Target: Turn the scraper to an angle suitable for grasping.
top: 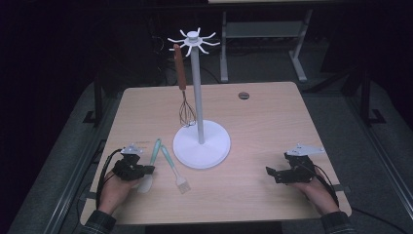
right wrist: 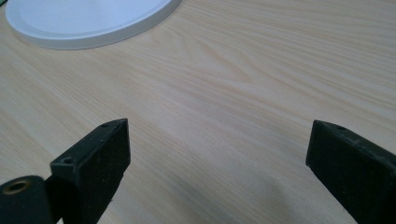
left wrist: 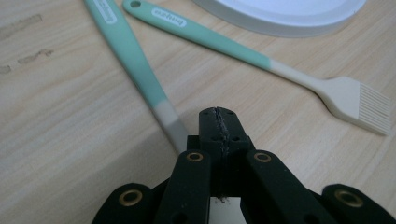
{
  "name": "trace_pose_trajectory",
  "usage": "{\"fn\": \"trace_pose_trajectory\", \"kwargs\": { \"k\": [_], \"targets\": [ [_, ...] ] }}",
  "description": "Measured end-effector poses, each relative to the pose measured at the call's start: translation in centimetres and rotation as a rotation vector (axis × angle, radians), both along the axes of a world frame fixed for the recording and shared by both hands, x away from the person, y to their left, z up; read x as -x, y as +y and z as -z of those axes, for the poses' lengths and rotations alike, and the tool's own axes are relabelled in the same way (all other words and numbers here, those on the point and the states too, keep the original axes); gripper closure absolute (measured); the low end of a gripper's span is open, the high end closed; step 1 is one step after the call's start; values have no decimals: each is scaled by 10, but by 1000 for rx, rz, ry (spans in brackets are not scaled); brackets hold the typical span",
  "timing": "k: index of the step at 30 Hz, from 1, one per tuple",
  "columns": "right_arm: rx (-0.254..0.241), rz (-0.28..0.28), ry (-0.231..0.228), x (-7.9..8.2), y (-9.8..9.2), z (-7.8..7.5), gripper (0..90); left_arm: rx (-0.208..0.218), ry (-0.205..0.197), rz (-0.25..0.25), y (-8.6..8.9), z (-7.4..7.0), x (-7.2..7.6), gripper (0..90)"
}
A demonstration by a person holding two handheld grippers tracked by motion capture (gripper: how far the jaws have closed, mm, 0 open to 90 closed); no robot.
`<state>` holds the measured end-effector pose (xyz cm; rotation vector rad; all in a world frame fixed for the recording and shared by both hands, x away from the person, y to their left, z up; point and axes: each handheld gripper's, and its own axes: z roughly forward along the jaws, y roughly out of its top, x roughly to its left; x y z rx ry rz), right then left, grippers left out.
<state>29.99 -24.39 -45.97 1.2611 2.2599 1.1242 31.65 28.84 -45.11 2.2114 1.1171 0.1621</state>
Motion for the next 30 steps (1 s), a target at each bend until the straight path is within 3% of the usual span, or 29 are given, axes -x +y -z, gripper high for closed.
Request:
{"fn": "trace_pose_trajectory", "kwargs": {
  "k": [16, 30],
  "targets": [
    [3, -4, 2, -1, -1, 1, 58, -28, 7, 21, -6, 4, -1, 900],
    [1, -9, 17, -1, -1, 1, 59, -30, 27, 12, 5, 2, 4, 900]
  ]
}}
